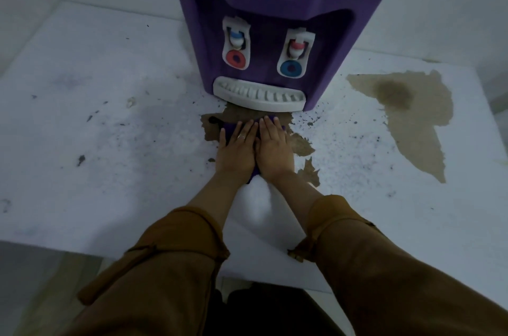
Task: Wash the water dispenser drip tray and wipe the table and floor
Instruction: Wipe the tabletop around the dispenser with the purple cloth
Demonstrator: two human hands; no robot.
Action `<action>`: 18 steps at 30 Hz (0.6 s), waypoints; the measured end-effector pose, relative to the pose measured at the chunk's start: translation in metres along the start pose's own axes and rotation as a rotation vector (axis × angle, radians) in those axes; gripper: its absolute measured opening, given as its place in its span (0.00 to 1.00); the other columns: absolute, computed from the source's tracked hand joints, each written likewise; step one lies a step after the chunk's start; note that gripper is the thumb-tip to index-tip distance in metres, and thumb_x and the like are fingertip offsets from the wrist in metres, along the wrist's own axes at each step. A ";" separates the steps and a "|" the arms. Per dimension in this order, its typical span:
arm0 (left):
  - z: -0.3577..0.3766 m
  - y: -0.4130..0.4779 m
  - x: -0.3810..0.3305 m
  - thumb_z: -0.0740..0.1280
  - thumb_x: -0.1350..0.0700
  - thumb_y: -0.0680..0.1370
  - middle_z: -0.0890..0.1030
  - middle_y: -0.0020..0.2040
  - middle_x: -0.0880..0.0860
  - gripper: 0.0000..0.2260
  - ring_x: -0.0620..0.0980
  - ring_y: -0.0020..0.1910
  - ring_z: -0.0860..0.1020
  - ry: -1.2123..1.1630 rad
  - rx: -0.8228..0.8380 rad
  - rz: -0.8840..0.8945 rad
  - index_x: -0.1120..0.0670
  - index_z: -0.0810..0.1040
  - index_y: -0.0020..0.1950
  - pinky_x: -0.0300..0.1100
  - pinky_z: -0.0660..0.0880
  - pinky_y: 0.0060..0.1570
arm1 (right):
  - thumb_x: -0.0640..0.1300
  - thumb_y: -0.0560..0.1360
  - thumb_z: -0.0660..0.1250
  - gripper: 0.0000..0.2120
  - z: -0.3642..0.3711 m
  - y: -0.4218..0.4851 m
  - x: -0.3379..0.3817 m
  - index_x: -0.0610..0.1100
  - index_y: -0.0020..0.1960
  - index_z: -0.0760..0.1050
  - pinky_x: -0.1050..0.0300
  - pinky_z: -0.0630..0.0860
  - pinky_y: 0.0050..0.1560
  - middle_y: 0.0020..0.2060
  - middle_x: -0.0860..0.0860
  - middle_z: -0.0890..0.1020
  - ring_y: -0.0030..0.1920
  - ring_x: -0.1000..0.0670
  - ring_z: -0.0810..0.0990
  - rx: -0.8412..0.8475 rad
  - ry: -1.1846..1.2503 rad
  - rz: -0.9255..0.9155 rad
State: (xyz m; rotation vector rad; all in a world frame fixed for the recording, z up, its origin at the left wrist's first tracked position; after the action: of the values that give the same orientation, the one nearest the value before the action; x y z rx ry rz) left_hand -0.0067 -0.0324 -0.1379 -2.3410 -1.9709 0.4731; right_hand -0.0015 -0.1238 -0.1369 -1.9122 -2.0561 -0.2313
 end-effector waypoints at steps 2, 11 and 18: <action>0.000 -0.010 -0.001 0.57 0.51 0.81 0.49 0.79 0.47 0.29 0.49 0.78 0.45 -0.037 -0.013 -0.010 0.52 0.46 0.78 0.54 0.39 0.73 | 0.46 0.82 0.50 0.24 -0.001 -0.009 0.001 0.41 0.76 0.54 0.51 0.43 0.76 0.76 0.47 0.57 0.77 0.48 0.48 -0.001 -0.004 -0.006; 0.005 -0.078 0.004 0.52 0.56 0.83 0.53 0.78 0.48 0.23 0.47 0.77 0.47 -0.139 -0.056 -0.060 0.51 0.51 0.78 0.51 0.37 0.74 | 0.47 0.81 0.54 0.25 0.009 -0.075 0.018 0.43 0.76 0.56 0.54 0.50 0.74 0.76 0.48 0.59 0.77 0.49 0.51 -0.006 0.076 -0.005; 0.025 -0.153 0.030 0.52 0.55 0.82 0.56 0.78 0.48 0.22 0.47 0.77 0.49 -0.151 -0.106 -0.091 0.51 0.55 0.77 0.53 0.40 0.74 | 0.47 0.81 0.53 0.24 0.033 -0.138 0.051 0.43 0.75 0.58 0.54 0.52 0.75 0.75 0.48 0.60 0.77 0.49 0.53 -0.020 0.062 -0.056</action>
State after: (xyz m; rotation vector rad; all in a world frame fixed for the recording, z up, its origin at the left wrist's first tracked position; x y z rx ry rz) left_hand -0.1548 0.0219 -0.1328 -2.3264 -2.2100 0.5696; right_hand -0.1452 -0.0771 -0.1364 -1.8372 -2.0763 -0.3217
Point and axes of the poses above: each hand's wrist, its own y-axis towards the middle knuckle, its own z-axis out of the palm, x = y × z, the point moved 3 cm from there along y, towards the middle knuckle
